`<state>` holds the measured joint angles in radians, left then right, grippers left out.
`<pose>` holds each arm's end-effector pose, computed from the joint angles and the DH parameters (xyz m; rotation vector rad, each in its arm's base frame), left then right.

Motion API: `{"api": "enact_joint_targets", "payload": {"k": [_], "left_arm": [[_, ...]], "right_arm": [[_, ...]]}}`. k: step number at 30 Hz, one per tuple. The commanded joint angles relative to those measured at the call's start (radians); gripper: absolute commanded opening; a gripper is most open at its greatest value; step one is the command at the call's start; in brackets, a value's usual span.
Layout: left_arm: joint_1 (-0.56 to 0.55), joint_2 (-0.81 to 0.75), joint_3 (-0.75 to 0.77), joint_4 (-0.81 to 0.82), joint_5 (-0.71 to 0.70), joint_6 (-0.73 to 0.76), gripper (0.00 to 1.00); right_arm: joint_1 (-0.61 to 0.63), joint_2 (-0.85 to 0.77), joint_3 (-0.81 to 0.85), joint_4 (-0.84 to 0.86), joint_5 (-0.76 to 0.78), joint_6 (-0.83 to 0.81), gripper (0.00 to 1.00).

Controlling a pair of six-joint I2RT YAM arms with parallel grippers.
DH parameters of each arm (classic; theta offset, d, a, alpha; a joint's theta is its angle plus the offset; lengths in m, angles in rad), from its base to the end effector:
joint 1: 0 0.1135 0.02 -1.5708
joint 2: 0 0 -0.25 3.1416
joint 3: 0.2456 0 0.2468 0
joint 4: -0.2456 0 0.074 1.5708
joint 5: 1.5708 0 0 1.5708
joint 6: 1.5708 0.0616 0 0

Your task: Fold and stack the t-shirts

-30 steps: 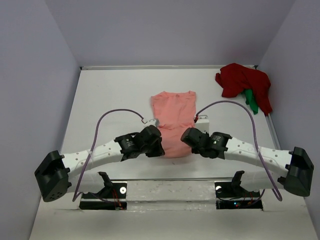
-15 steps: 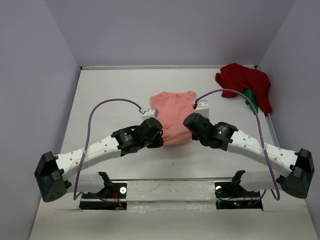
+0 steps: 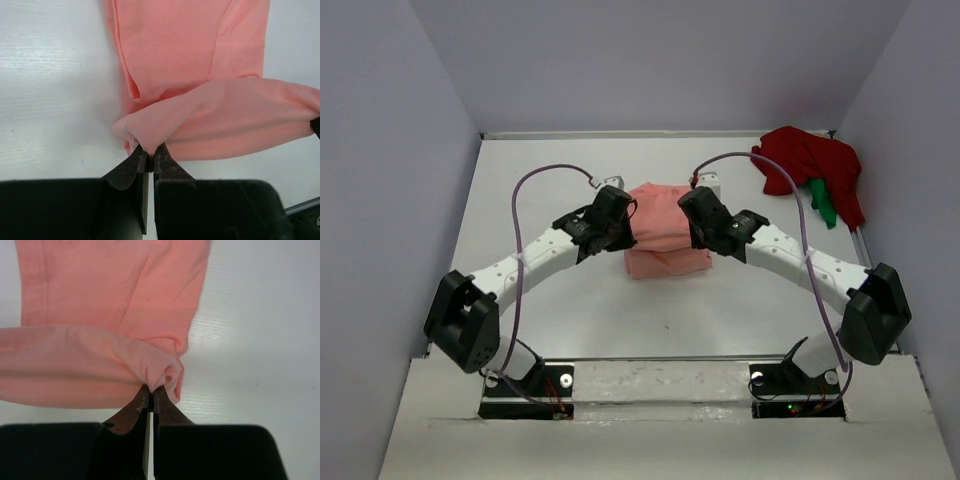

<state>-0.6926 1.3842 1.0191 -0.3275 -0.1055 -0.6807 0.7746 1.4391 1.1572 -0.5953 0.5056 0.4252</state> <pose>0.2525 -0.2011 0.2434 -0.0439 2.3320 -0.5991 0.2464 0.1994 0.2540 -0.1882 2.3011 -0.0211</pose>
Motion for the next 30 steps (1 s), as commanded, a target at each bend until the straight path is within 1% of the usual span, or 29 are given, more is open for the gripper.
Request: {"api": "enact_joint_targets", "payload": {"k": [1, 4, 5, 6, 9, 10, 13, 14, 18, 19, 20, 24, 26, 27, 28, 30], "left_arm": [[0.082, 0.16, 0.148, 0.039, 0.068, 0.13, 0.0], [0.105, 0.312, 0.316, 0.041, 0.116, 0.181, 0.0], [0.111, 0.346, 0.35, 0.042, 0.156, 0.194, 0.0], [0.117, 0.416, 0.39, 0.033, 0.17, 0.211, 0.0], [0.134, 0.517, 0.51, 0.021, 0.194, 0.227, 0.0], [0.142, 0.541, 0.569, 0.007, 0.207, 0.228, 0.0], [0.159, 0.62, 0.659, -0.021, 0.219, 0.244, 0.0], [0.165, 0.636, 0.712, -0.04, 0.231, 0.251, 0.0], [0.188, 0.69, 0.815, -0.067, 0.254, 0.259, 0.0], [0.192, 0.713, 0.843, -0.086, 0.212, 0.26, 0.0], [0.194, 0.72, 0.896, -0.126, 0.199, 0.27, 0.0], [0.226, 0.731, 0.905, -0.125, 0.202, 0.262, 0.0], [0.243, 0.708, 0.859, -0.078, 0.165, 0.256, 0.0], [0.251, 0.713, 0.852, -0.047, 0.191, 0.257, 0.0], [0.26, 0.725, 0.855, -0.047, 0.205, 0.259, 0.0], [0.274, 0.756, 0.924, -0.064, 0.202, 0.27, 0.0]], "right_arm": [[-0.064, 0.102, 0.123, 0.069, -0.047, -0.095, 0.0], [-0.115, 0.204, 0.199, 0.092, -0.073, -0.126, 0.0], [-0.129, 0.23, 0.217, 0.094, -0.09, -0.135, 0.0], [-0.138, 0.28, 0.26, 0.092, -0.107, -0.144, 0.0], [-0.179, 0.346, 0.341, 0.094, -0.122, -0.17, 0.0], [-0.192, 0.381, 0.363, 0.097, -0.137, -0.18, 0.0], [-0.233, 0.434, 0.433, 0.083, -0.173, -0.2, 0.0], [-0.242, 0.467, 0.479, 0.078, -0.174, -0.206, 0.0], [-0.279, 0.547, 0.584, 0.058, -0.19, -0.238, 0.0], [-0.279, 0.564, 0.605, 0.048, -0.194, -0.238, 0.0], [-0.291, 0.581, 0.624, 0.04, -0.193, -0.247, 0.0], [-0.311, 0.606, 0.638, 0.049, -0.164, -0.267, 0.0], [-0.32, 0.616, 0.634, 0.055, -0.124, -0.261, 0.0], [-0.33, 0.633, 0.647, 0.054, -0.125, -0.263, 0.0], [-0.33, 0.633, 0.654, 0.054, -0.116, -0.261, 0.0], [-0.339, 0.665, 0.682, 0.043, -0.108, -0.256, 0.0]]}}
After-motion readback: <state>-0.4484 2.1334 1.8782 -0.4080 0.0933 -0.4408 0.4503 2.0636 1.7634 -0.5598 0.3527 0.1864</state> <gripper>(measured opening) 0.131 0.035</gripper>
